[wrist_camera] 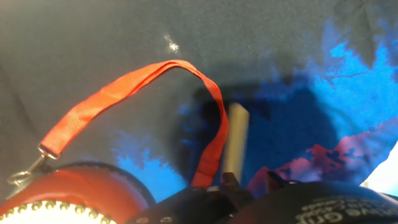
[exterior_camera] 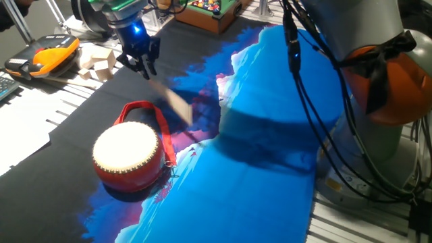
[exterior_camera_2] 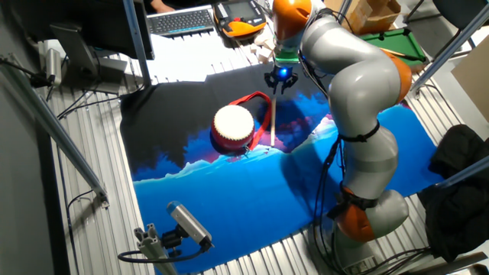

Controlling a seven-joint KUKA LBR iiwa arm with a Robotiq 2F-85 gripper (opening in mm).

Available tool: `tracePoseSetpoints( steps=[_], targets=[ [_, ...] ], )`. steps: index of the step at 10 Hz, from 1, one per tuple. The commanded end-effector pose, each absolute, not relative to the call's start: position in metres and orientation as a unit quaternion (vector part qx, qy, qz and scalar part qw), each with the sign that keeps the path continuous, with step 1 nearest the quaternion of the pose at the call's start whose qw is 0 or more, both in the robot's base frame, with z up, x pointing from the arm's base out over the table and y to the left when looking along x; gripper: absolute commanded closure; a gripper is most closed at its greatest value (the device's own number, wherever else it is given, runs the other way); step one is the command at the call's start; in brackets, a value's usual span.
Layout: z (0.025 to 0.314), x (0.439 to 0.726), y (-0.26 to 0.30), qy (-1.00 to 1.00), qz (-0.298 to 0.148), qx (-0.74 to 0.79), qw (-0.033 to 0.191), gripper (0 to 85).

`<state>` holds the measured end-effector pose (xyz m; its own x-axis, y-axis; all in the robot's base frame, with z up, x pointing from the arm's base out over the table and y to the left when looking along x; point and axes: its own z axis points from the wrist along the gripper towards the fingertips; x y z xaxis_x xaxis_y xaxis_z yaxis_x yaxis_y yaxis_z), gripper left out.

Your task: Play the drum

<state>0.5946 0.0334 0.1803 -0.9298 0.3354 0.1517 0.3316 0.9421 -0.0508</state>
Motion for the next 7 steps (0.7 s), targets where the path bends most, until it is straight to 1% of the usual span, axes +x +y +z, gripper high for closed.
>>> tracePoseSetpoints(
  steps=[1, 2, 3, 4, 5, 6, 7],
  targets=[
    [0.18, 0.594, 0.033, -0.982, 0.012, -0.174, 0.077, 34.0],
    [0.182, 0.593, 0.031, -0.982, 0.013, -0.173, 0.076, 34.0],
    [0.187, 0.59, 0.027, -0.983, 0.018, -0.166, 0.075, 51.0],
    [0.195, 0.588, 0.018, -0.985, 0.013, -0.155, 0.077, 51.0],
    [0.204, 0.587, 0.008, -0.986, 0.0, -0.153, 0.071, 68.0],
    [0.215, 0.583, -0.002, -0.986, -0.006, -0.154, 0.058, 85.0],
    [0.223, 0.579, -0.006, -0.987, 0.005, -0.153, 0.048, 85.0]
  ],
)
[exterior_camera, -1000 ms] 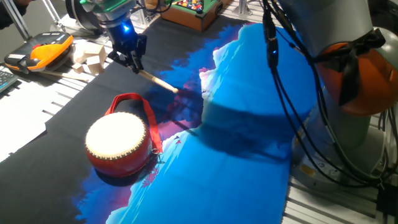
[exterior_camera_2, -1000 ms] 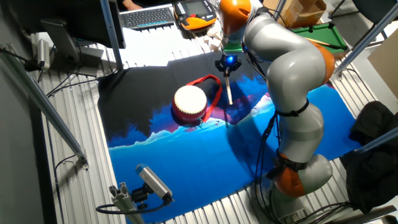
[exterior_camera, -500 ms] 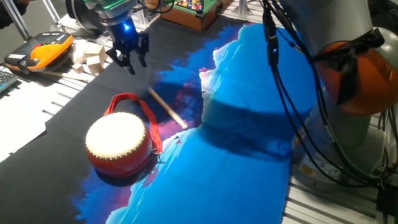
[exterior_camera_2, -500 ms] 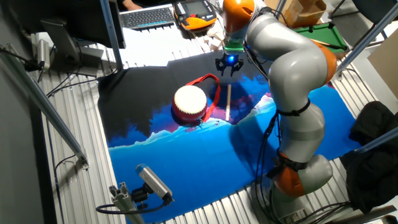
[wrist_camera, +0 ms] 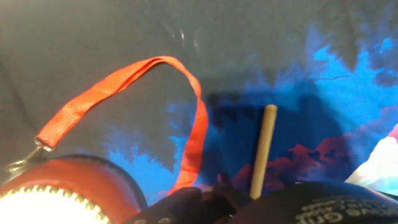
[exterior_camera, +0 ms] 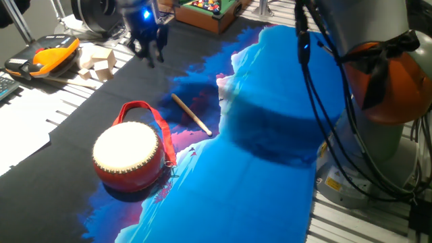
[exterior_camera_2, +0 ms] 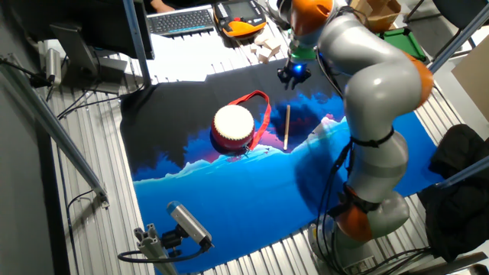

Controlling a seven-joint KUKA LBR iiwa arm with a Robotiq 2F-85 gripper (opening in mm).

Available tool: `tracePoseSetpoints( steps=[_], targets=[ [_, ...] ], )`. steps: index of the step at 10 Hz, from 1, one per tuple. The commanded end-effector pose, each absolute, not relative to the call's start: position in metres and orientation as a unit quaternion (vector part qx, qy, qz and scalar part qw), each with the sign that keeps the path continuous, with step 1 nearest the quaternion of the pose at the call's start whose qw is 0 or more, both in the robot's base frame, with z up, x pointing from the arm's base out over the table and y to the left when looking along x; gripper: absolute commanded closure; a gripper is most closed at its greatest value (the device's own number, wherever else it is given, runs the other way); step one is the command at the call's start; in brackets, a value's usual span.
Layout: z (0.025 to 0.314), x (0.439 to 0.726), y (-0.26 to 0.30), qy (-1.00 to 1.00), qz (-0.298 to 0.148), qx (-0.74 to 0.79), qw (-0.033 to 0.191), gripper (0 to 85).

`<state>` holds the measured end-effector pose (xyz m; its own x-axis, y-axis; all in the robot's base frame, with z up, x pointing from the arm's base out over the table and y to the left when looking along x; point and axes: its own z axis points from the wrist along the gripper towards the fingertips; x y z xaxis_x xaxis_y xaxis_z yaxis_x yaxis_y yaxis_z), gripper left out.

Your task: Play the drum

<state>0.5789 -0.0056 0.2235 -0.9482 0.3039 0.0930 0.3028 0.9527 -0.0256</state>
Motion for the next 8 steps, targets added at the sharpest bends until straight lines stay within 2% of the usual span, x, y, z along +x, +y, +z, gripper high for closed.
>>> tracePoseSetpoints(
  steps=[1, 5, 8],
  targets=[
    [0.228, 0.575, -0.007, -0.986, 0.012, -0.161, 0.044, 85.0],
    [0.241, 0.557, -0.008, -0.985, 0.024, -0.171, 0.026, 85.0],
    [0.241, 0.554, -0.006, -0.985, 0.0, -0.17, 0.027, 85.0]
  ],
)
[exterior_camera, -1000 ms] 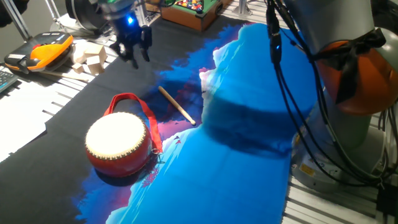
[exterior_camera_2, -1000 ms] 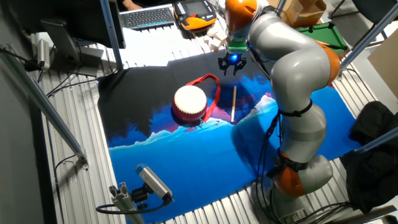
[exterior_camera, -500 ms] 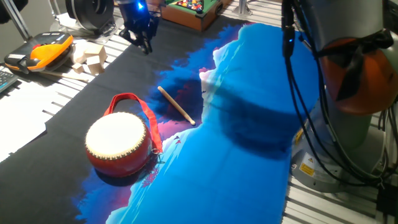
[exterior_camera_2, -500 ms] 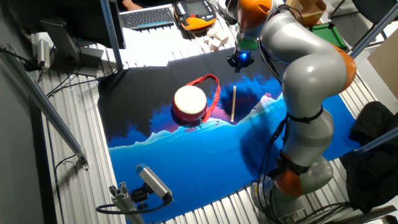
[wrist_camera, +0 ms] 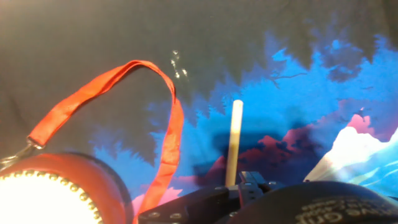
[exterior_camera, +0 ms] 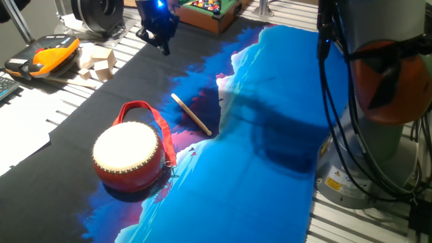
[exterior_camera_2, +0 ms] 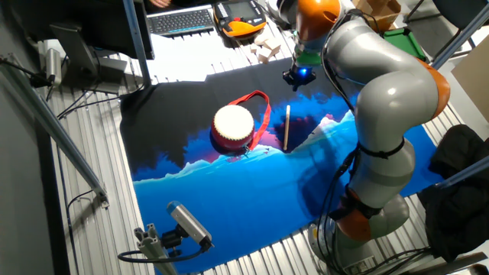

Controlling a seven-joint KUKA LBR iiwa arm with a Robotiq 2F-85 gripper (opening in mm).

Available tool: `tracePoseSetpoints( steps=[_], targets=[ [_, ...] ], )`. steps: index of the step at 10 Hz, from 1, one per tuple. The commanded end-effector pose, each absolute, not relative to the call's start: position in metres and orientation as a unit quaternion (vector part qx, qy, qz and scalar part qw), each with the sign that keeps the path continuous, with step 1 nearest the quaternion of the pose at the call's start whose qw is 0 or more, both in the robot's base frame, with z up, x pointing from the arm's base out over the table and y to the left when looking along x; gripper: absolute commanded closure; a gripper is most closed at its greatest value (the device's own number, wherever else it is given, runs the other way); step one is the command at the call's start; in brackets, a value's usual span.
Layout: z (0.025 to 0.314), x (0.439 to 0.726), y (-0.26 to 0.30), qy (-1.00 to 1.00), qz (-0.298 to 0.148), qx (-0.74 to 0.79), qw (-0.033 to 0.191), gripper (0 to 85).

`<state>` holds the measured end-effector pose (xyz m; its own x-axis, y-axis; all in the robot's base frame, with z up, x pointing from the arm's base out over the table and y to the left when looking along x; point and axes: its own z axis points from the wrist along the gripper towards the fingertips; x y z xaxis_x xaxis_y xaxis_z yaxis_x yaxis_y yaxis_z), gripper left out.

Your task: Play the drum

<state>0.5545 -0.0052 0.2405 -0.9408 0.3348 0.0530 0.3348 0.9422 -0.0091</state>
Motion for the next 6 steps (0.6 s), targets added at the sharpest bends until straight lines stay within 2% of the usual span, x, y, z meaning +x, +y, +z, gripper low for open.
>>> tracePoseSetpoints(
  steps=[1, 6],
  targets=[
    [0.2386, 0.5555, -0.0016, -0.985, 0.001, -0.17, 0.026, 85.0],
    [0.2393, 0.5572, 0.0037, -0.988, 0.011, -0.155, 0.014, 85.0]
  ],
)
